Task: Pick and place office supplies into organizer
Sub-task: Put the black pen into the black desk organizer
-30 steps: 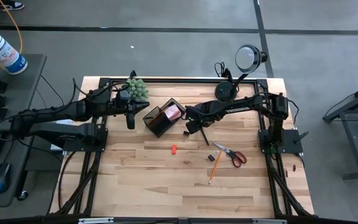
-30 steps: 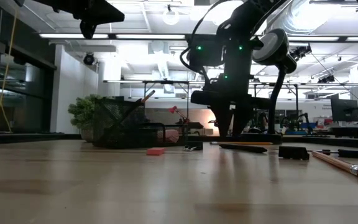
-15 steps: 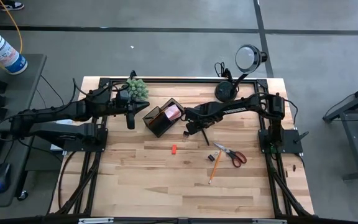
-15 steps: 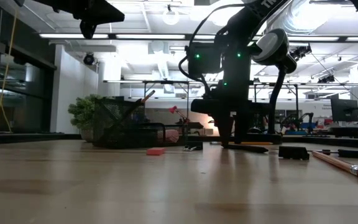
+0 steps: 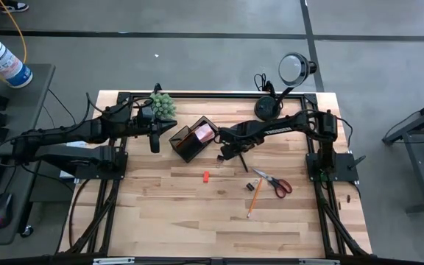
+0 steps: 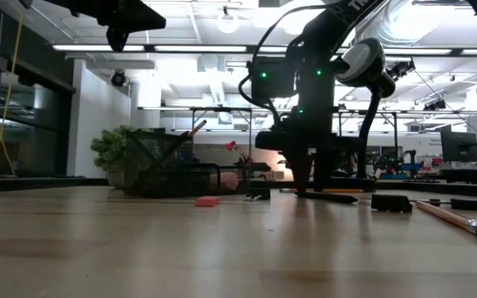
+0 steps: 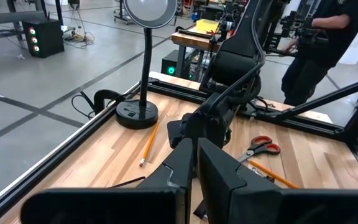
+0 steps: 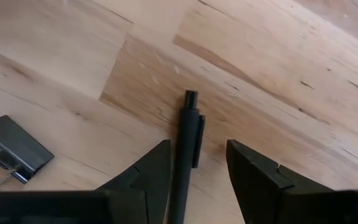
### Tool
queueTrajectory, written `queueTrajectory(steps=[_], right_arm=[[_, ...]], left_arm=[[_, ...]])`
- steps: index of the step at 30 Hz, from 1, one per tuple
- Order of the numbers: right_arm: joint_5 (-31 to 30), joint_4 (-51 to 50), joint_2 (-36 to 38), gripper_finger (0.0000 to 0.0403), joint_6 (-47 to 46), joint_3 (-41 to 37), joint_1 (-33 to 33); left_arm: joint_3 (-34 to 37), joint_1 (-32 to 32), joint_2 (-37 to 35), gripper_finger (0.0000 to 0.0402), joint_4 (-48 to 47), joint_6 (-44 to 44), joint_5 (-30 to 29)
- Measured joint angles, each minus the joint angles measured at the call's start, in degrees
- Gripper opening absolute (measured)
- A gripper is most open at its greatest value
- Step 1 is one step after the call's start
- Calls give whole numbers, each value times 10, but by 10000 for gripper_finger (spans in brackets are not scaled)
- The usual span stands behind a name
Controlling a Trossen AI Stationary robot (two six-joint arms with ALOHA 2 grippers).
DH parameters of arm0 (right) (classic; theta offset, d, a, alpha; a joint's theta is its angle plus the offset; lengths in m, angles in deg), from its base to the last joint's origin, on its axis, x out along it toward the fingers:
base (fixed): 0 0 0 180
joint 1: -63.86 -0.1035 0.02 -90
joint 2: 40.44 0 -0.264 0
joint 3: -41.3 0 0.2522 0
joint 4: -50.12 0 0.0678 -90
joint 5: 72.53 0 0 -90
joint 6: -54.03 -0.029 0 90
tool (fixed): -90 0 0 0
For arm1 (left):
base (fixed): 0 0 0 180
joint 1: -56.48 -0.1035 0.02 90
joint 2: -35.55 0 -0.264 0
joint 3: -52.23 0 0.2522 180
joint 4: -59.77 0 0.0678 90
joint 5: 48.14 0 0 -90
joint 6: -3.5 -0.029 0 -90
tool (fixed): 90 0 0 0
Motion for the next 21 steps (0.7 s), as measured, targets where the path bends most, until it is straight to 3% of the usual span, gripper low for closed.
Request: queueTrajectory(steps=[21], right_arm=[[-11, -6, 17, 148, -1, 1, 1]], left_arm=[[0, 0, 0, 14, -4, -5, -2]])
